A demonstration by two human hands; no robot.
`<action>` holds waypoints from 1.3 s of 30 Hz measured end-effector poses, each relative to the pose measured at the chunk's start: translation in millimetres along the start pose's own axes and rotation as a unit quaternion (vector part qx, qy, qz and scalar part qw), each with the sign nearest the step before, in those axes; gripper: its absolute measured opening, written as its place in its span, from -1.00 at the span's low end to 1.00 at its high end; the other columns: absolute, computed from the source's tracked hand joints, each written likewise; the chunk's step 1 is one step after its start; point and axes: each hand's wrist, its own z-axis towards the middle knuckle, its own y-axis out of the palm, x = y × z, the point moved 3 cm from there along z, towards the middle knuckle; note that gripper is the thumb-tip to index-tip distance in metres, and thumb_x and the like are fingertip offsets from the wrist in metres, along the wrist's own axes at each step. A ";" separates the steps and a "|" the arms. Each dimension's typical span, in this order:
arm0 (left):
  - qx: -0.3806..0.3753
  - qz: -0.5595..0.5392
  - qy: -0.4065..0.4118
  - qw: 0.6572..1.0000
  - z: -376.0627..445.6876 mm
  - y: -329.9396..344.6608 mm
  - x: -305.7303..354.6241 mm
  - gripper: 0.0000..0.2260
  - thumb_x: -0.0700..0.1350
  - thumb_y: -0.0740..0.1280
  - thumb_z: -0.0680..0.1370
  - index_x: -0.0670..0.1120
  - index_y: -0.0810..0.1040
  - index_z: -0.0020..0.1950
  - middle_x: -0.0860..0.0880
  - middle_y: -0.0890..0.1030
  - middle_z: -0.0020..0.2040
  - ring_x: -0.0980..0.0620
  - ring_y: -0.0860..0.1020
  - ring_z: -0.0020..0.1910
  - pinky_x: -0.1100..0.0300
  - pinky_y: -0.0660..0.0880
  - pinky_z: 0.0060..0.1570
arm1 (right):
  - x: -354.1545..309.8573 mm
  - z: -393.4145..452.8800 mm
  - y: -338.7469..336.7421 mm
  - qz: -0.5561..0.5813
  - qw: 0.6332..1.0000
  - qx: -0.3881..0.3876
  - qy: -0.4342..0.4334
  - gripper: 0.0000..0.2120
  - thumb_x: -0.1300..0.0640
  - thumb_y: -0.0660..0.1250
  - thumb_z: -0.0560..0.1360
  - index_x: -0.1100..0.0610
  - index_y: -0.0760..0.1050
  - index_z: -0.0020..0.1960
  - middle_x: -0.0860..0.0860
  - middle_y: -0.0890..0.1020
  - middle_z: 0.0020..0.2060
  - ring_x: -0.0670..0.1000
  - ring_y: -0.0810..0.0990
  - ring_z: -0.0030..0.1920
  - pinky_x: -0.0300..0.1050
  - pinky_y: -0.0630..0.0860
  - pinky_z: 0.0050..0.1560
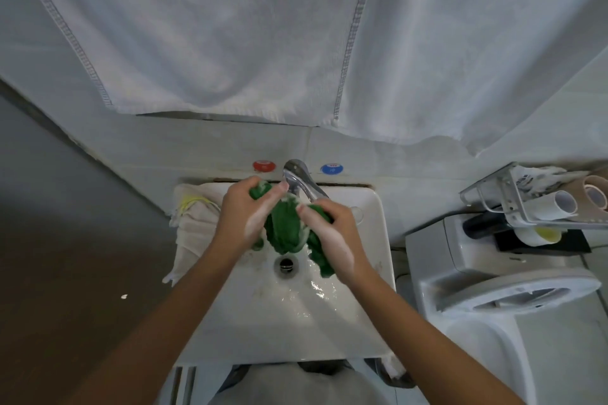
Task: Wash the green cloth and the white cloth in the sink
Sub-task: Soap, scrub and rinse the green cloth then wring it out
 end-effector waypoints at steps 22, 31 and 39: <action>-0.048 0.183 0.070 0.979 -2.7 -50.7 0.9 -0.64 -0.30 0.40 0.47 0.19 0.51 -0.25 0.22 0.60 -0.32 0.24 0.57 -0.23 0.44 0.47 -0.18 | 20.6 8.9 -55.4 -0.301 0.917 -0.241 0.102 -0.82 0.02 0.47 0.44 -0.04 0.47 -0.21 -0.07 0.55 -0.29 -0.06 0.56 -0.26 -0.18 0.47 -0.23; -0.071 0.223 0.128 0.964 -8.2 -49.5 -7.1 -0.79 0.13 0.23 0.47 0.07 0.55 -0.26 0.06 0.59 -0.34 0.11 0.55 -0.30 0.08 0.49 -0.24 | 27.1 4.1 -55.9 -0.257 0.938 -0.231 0.035 -0.89 0.05 0.36 0.52 0.09 0.50 -0.03 0.06 0.61 -0.12 0.03 0.59 -0.03 0.06 0.55 0.07; -0.091 0.245 0.147 0.954 -17.8 -34.3 -20.2 -0.70 0.05 0.19 0.50 -0.07 0.66 -0.06 0.07 0.64 -0.17 0.11 0.56 -0.16 0.09 0.52 -0.11 | 18.3 -2.1 -39.8 -0.098 0.985 -0.142 -0.025 -0.80 0.26 0.15 0.62 0.11 0.48 0.18 0.00 0.58 -0.07 -0.19 0.55 -0.08 -0.32 0.47 -0.05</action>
